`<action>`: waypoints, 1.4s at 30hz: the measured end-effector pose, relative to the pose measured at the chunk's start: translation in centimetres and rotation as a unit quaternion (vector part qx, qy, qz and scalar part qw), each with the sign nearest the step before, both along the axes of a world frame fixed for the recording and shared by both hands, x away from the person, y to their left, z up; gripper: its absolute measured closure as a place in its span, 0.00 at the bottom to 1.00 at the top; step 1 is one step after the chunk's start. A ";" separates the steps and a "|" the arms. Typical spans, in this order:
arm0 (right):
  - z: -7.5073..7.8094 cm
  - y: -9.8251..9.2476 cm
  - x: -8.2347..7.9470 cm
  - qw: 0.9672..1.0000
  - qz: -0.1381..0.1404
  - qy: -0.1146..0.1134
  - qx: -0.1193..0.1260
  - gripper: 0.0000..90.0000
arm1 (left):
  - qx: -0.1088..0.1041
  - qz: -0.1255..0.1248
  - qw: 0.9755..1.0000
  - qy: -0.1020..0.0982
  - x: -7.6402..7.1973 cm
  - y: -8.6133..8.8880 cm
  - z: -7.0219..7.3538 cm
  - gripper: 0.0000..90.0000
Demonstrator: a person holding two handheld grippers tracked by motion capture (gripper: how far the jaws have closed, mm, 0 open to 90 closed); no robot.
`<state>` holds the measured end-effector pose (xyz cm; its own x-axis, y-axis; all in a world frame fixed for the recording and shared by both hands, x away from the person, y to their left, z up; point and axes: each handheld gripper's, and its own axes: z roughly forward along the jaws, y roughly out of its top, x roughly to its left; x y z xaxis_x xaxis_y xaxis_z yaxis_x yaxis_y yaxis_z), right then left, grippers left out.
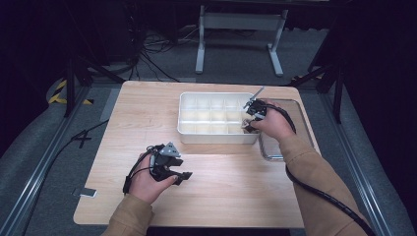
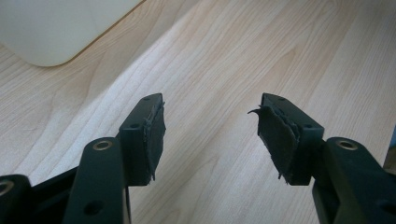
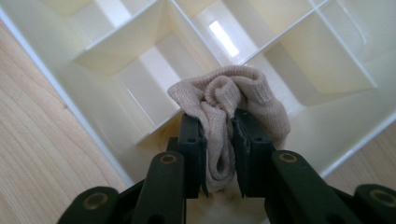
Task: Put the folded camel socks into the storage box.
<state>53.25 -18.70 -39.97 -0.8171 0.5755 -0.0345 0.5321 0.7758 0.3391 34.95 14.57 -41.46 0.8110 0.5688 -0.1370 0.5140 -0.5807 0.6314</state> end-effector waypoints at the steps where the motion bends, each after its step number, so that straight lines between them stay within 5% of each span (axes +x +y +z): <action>1: -0.2 0.1 0.0 1.000 -0.003 0.003 -0.001 0.84 | 0.000 -0.001 1.000 0.000 0.0 0.0 0.0 0.47; 8: -1.8 0.3 0.6 0.999 -0.013 0.032 -0.015 0.84 | -0.005 0.002 1.000 0.000 0.0 0.2 0.1 0.47; 15: -1.9 0.0 0.5 0.999 -0.030 0.030 -0.002 0.81 | -0.007 0.005 1.000 -0.001 0.0 0.2 0.2 0.46; 22: -0.8 -0.8 -0.2 0.999 -0.042 0.017 0.031 0.71 | -0.012 0.003 1.000 -0.002 0.1 0.1 0.3 0.46; 29: 1.8 -1.9 -1.4 0.997 -0.042 -0.020 0.069 0.62 | -0.012 0.003 1.000 0.000 0.2 0.0 0.3 0.46; 35: 4.1 -3.7 -3.9 0.987 -0.031 -0.069 0.141 0.59 | -0.010 0.003 1.000 -0.002 0.1 0.3 0.4 0.45; 42: 5.5 -5.6 -6.7 0.974 -0.017 -0.098 0.202 0.56 | -0.015 0.011 1.000 -0.011 0.1 1.1 1.2 0.45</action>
